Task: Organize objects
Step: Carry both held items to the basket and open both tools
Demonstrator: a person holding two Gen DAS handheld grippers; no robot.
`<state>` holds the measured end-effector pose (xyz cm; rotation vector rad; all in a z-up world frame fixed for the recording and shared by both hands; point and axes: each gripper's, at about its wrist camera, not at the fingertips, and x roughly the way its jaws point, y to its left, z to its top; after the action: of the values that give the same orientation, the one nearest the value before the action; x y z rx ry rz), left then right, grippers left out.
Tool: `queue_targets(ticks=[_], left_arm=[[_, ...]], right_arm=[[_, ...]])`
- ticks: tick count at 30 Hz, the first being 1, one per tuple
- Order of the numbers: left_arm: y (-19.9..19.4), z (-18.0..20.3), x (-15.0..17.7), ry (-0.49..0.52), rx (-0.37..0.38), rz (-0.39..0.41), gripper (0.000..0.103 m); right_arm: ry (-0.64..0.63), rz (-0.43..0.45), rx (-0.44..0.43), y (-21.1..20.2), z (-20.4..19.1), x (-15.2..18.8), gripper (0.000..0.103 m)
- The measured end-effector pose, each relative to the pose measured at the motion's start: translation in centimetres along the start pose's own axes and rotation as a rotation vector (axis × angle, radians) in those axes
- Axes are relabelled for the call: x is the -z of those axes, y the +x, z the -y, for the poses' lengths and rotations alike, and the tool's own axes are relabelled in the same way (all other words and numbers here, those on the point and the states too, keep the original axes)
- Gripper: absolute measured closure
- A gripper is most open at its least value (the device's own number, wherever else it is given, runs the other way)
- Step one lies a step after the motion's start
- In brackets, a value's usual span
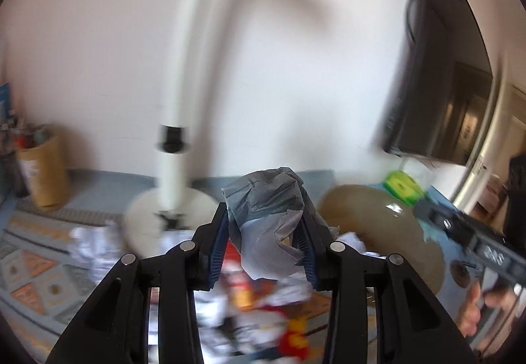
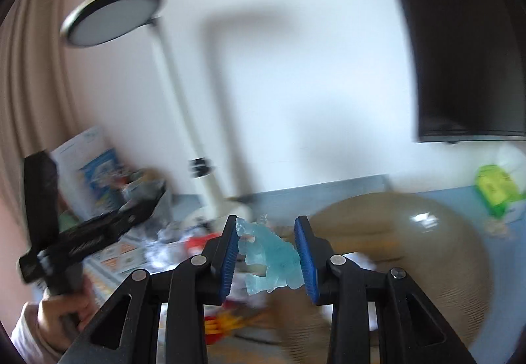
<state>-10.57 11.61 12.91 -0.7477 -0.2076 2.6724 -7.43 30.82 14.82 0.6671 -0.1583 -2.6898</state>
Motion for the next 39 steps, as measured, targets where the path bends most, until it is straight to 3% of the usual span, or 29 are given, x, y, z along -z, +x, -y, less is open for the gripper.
queue_targets(ticks=[6, 10, 14, 15, 16, 17, 18, 19, 20, 22, 30, 36, 39], left_arm=[[5.0, 6.1, 2.3, 0.055, 0.084, -0.097, 0.066], [6.7, 8.1, 3.4, 0.094, 0.137, -0.133, 0.066], [7.5, 8.9, 3.7, 0.119, 0.141, -0.151, 0.066], [7.5, 8.8, 3.8, 0.117, 0.16, -0.153, 0.065], [7.5, 9.0, 3.8, 0.116, 0.184, -0.156, 0.064], [7.6, 9.3, 3.9, 0.117, 0.218, -0.161, 0.052], [7.6, 9.4, 4.0, 0.114, 0.257, -0.179, 0.024], [7.7, 9.5, 4.1, 0.108, 0.287, -0.212, 0.004], [8.2, 9.5, 4.3, 0.097, 0.32, -0.261, 0.0], [8.0, 9.5, 4.4, 0.081, 0.34, -0.273, 0.001], [4.4, 7.6, 2.7, 0.099, 0.247, -0.187, 0.0], [-1.9, 4.1, -0.3, 0.133, 0.154, -0.064, 0.0], [-5.2, 2.0, -1.7, 0.186, 0.049, -0.013, 0.0]], right_arm=[[0.058, -0.017, 0.133, 0.2, 6.8, -1.2, 0.07], [0.09, -0.04, 0.165, 0.9, 9.0, -1.0, 0.07], [0.121, -0.057, 0.167, 1.5, 9.8, -0.4, 0.07], [0.13, -0.059, 0.166, 1.6, 9.9, -0.3, 0.067], [0.144, -0.065, 0.168, 1.8, 10.1, -0.2, 0.043], [0.169, -0.1, 0.184, 2.3, 10.2, -0.1, 0.021], [0.187, -0.139, 0.208, 2.9, 10.5, 0.0, 0.001], [0.2, -0.151, 0.234, 3.4, 10.8, 0.0, 0.0], [0.21, -0.152, 0.241, 3.7, 11.0, 0.1, 0.0], [0.219, -0.148, 0.209, 4.1, 10.9, 0.1, 0.0], [0.2, -0.105, 0.192, 2.9, 8.1, -1.8, 0.0], [0.132, -0.057, 0.155, 0.3, 2.6, -4.3, 0.0], [0.062, -0.047, 0.142, -0.2, -0.8, -5.0, 0.0]])
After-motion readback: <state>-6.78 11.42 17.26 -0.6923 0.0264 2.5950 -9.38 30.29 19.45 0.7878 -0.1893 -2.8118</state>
